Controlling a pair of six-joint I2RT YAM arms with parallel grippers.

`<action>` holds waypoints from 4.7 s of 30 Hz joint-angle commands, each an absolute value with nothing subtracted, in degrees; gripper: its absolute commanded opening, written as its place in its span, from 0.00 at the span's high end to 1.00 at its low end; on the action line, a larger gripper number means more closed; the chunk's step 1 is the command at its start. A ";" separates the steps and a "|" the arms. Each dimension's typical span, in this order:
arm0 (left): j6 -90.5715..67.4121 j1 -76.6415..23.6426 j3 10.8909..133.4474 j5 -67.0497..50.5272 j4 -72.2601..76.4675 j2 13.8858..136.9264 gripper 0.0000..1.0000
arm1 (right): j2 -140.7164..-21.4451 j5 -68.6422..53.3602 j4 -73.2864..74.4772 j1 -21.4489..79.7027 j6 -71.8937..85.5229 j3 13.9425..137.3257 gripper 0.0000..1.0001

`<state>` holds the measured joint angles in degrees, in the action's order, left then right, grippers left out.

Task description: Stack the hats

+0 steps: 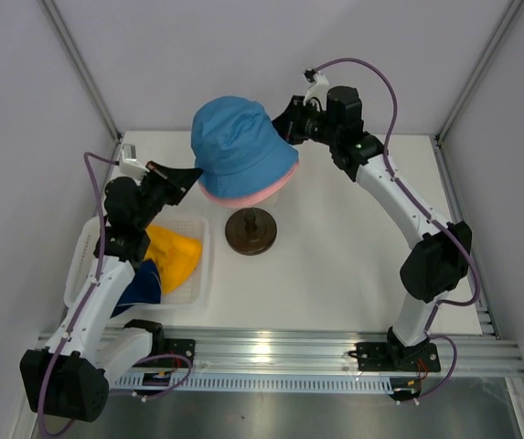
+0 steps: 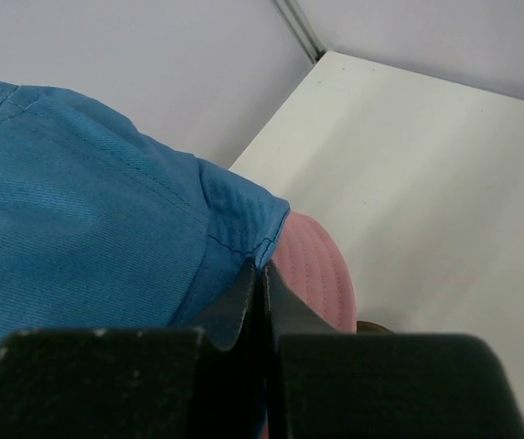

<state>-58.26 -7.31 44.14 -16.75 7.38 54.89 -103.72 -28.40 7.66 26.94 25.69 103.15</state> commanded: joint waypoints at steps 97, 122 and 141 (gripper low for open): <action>-30.86 1.23 58.74 -5.10 -36.89 40.26 0.99 | -52.82 -24.07 11.60 9.32 29.97 61.24 0.00; -31.55 1.23 101.07 -27.41 -34.82 55.28 0.99 | -83.22 -34.29 -8.17 37.69 44.29 101.60 0.01; -36.83 1.23 103.89 -38.40 -27.95 59.24 0.99 | -101.59 -22.42 -10.63 47.11 54.13 120.13 0.27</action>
<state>-36.21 1.04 102.35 -34.61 -30.72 59.46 -99.07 -24.58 -5.78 46.44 49.50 115.39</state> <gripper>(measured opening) 0.011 0.794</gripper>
